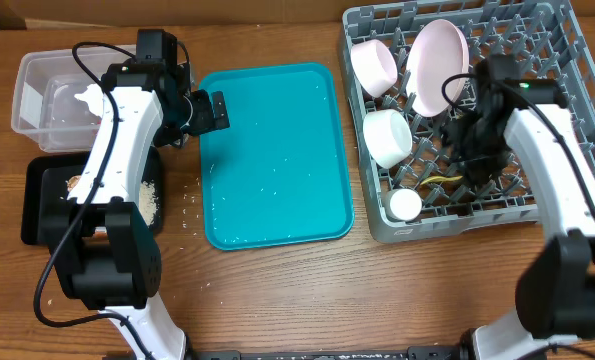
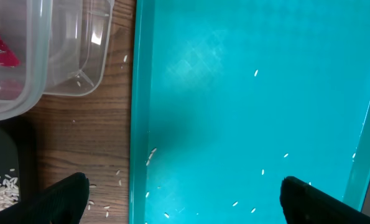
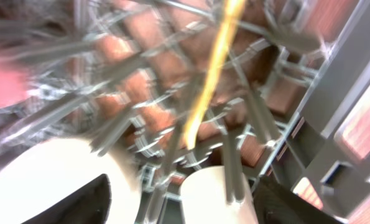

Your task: Sort waste into correct bins and load items into the dishwasher

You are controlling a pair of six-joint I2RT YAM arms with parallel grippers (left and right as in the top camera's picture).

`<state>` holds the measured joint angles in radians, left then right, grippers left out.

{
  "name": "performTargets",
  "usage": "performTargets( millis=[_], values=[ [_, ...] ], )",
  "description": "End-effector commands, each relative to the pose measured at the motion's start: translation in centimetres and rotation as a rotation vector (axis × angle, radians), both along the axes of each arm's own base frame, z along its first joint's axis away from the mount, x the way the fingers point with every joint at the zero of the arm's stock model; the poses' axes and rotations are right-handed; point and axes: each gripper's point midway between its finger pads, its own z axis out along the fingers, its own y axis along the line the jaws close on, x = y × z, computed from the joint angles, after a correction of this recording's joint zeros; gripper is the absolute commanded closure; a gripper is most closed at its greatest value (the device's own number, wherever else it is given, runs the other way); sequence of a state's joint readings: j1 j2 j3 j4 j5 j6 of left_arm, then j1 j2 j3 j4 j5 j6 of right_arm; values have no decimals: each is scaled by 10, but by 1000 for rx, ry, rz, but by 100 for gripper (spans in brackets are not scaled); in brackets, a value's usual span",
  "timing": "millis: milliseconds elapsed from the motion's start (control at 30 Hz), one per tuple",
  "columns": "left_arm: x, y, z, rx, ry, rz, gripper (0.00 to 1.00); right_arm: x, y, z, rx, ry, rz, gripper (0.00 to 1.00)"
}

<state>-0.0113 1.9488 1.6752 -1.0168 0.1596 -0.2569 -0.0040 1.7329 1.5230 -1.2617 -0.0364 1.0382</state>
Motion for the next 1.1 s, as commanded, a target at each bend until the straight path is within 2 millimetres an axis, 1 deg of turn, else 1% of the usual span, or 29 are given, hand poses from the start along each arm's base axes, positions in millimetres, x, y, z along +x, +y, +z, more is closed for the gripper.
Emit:
performTargets(
  millis=[0,33,67,133,167,200,267,300,333,367,400,433,533,600,633,700,767,833,867,900,933,1000,1067],
  values=[
    [2,3,6,3,-14,18,0,3,11,121,-102,-387,468,4],
    [2,3,6,3,-14,18,0,-13,20,155,-114,-484,589,0],
    [2,3,6,3,-14,18,0,-32,23,178,-134,-539,645,0],
    [2,3,6,3,-14,18,0,-74,20,206,-171,-583,651,0],
    [2,3,6,3,-14,18,0,-88,20,214,-176,-600,650,0],
    [2,3,6,3,-14,18,0,-107,21,223,-186,-629,648,0],
    [2,3,6,3,-14,18,0,-137,21,235,-202,-677,645,0],
    [2,3,6,3,-14,18,0,-154,16,238,-238,-684,644,0],
    [2,3,6,3,-14,18,0,-167,11,239,-277,-683,647,0],
    [2,3,6,3,-14,18,0,-190,4,238,-319,-673,641,0],
    [2,3,6,3,-14,18,0,-203,-1,237,-344,-665,628,0],
    [2,3,6,3,-14,18,0,-223,-9,239,-400,-681,611,0],
    [2,3,6,3,-14,18,0,-253,-25,249,-523,-748,565,0],
    [2,3,6,3,-14,18,0,-266,-34,249,-579,-764,527,0],
    [2,3,6,3,-14,18,0,-266,-36,248,-594,-779,515,0],
    [2,3,6,3,-14,18,0,-257,-36,247,-656,-864,525,0],
    [2,3,6,3,-14,18,0,-238,-37,239,-702,-940,518,0],
    [2,3,6,3,-14,18,0,-209,-32,221,-715,-1048,504,0],
    [2,3,6,3,-14,18,0,-199,-29,214,-713,-1086,508,0],
    [2,3,6,3,-14,18,0,-177,-23,196,-706,-1163,518,0],
    [2,3,6,3,-14,18,0,-160,-19,178,-704,-1212,523,0],
    [2,3,6,3,-14,17,0,-135,-12,148,-700,-1289,534,0],
    [2,3,6,3,-14,17,0,-120,-5,123,-689,-1353,555,0]
  ],
)
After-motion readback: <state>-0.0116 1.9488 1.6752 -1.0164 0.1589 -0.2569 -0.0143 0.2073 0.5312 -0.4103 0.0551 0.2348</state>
